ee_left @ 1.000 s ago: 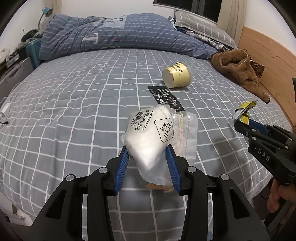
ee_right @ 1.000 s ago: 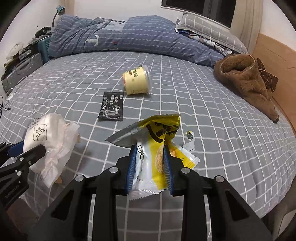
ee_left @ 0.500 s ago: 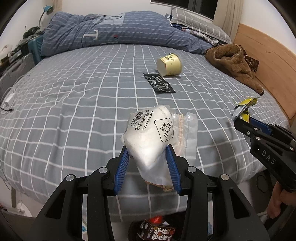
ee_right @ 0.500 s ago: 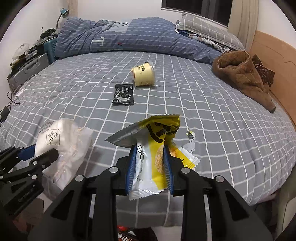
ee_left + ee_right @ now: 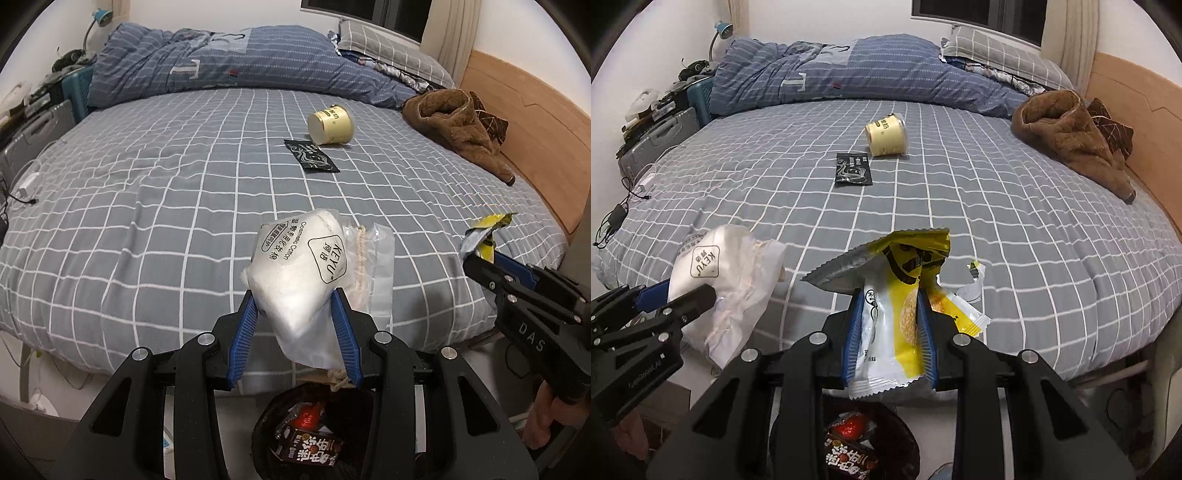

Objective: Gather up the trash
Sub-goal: 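Lift the mask packet and snack wrapper with both tools and carry them over the bin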

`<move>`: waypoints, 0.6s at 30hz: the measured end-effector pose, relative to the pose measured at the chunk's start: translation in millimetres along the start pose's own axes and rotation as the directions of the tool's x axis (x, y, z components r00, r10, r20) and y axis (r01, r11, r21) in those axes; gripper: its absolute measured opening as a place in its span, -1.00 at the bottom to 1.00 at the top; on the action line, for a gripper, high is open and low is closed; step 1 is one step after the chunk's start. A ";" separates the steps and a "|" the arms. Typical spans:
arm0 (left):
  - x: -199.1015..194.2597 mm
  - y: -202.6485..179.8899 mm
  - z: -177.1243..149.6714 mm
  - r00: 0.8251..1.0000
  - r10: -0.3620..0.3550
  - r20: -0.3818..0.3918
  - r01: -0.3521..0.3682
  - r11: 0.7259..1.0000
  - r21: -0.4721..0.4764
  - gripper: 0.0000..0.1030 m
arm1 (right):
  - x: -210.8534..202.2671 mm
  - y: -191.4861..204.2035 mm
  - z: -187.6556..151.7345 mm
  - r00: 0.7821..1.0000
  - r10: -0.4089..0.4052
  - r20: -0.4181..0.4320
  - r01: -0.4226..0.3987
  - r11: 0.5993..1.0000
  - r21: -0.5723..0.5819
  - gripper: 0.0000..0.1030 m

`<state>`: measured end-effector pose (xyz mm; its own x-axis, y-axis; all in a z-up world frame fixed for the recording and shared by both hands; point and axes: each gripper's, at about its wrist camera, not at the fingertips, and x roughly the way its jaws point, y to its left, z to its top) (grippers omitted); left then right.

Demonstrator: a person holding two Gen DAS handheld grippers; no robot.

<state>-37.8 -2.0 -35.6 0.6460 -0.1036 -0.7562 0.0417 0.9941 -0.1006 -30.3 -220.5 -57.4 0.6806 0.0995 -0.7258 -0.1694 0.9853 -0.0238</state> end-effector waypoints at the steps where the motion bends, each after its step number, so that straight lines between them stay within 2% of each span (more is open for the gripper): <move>1: -1.3 -0.4 -1.2 1.000 0.001 0.000 -0.001 1.000 -0.002 -0.21 | -1.4 0.2 -1.6 1.000 0.002 -0.001 -0.002 1.000 0.002 -0.47; 11: -28.7 -3.9 -22.6 1.000 0.018 0.018 -0.018 1.000 0.000 -0.22 | -21.0 5.7 -26.3 1.000 0.026 -0.014 -0.026 0.999 0.018 -0.47; 18: -42.3 -6.6 -47.1 1.000 0.024 -0.003 -0.024 1.000 -0.001 -0.22 | -35.0 9.6 -50.6 0.999 0.041 -0.036 -0.040 0.999 0.028 -0.47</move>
<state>-101.3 -5.8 -33.4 0.6445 -0.0794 -0.7605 0.0253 0.9963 -0.0826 -91.9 -221.6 -67.0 0.6472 0.1351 -0.7502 -0.1768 0.9839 0.0247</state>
